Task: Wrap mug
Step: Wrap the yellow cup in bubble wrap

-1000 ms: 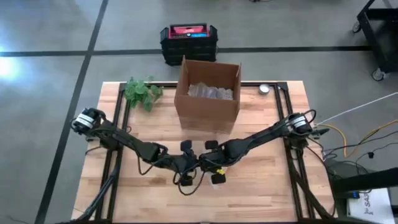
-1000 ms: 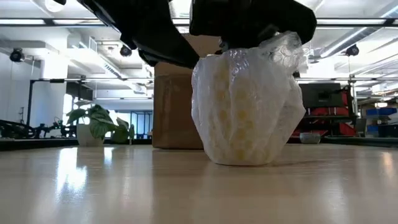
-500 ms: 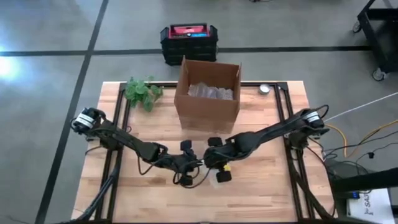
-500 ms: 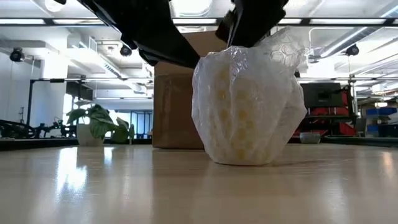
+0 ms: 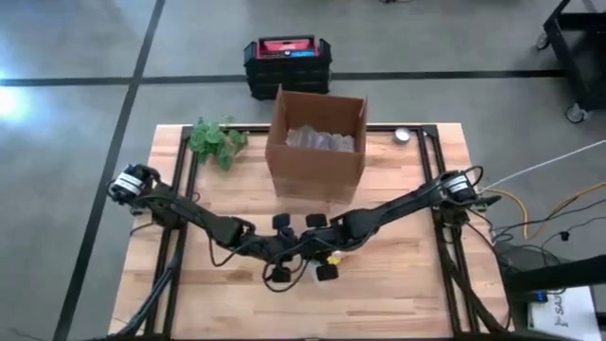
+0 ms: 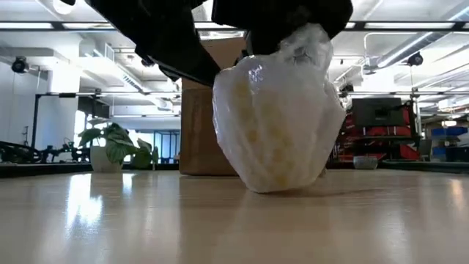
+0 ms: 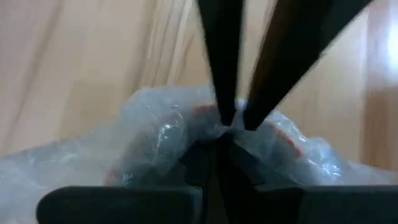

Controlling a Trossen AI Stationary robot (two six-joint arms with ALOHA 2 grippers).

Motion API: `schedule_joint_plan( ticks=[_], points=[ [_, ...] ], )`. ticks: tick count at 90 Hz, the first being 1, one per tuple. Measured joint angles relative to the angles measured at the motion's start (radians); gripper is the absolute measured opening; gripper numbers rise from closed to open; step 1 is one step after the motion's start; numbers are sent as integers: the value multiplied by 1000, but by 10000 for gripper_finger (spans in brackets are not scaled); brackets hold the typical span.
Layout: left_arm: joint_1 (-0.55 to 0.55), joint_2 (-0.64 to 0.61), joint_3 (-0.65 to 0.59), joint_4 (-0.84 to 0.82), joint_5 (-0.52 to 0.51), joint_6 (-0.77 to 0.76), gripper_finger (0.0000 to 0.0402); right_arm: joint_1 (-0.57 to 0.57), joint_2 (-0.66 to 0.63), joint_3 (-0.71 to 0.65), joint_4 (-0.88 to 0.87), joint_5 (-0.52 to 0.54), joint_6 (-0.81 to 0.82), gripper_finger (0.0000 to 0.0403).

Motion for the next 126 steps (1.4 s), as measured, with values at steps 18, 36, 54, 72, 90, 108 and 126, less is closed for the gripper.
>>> schedule_joint_plan(
  ticks=[18, 36, 54, 72, 90, 108, 126],
  points=[
    [0, 0, 0, -2, 0, -3, 20, 0, 6, -2, -13, -26, 38, 13],
    [0, -1, 0, -3, 3, -3, 20, -2, -2, -5, -1, -60, 26, 13],
    [0, -1, 0, -5, 2, -3, 20, -1, -106, -18, -57, -72, 35, 13],
    [0, -1, 0, 0, 2, -3, 20, -1, -233, -11, -45, -73, -19, 13],
    [0, -1, 0, 0, 2, -3, 20, 3, -233, -11, -38, -152, -38, 13],
    [0, -1, 0, 0, 1, -3, 20, 15, -127, -17, -18, -174, -18, 13],
    [0, -1, 0, 3, 1, -3, 20, 14, -47, -14, -14, -177, -20, 13]
  ],
)
